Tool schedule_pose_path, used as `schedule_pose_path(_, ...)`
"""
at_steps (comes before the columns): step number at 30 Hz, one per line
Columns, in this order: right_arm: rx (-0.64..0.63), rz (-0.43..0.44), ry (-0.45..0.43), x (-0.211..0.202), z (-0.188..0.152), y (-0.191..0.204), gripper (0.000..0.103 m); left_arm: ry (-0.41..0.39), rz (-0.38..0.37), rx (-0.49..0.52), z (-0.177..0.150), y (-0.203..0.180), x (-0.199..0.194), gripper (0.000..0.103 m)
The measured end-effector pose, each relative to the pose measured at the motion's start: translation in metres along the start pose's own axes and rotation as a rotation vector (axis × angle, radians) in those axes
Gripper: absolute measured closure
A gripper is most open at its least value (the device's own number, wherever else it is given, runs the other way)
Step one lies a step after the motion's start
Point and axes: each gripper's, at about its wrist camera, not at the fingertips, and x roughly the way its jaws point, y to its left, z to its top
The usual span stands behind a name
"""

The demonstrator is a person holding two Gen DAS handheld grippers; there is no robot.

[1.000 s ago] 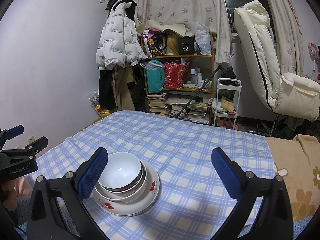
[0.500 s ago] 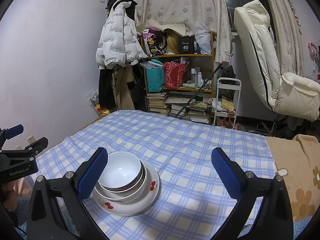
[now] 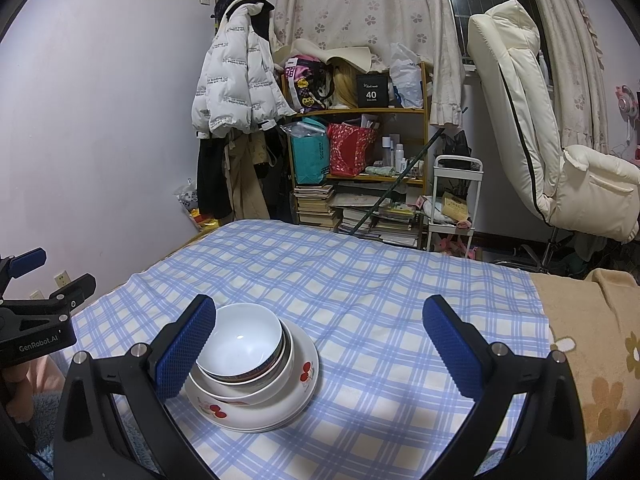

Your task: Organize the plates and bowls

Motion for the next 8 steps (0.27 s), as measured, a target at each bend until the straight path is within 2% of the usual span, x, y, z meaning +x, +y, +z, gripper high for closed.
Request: schedule_pose_path(8,0.0,0.001,-0.001,0.0002,0.0003,0.0001,0.0,-0.002,0.001,0.001,0.0006,0.0011,0.0007,0.01)
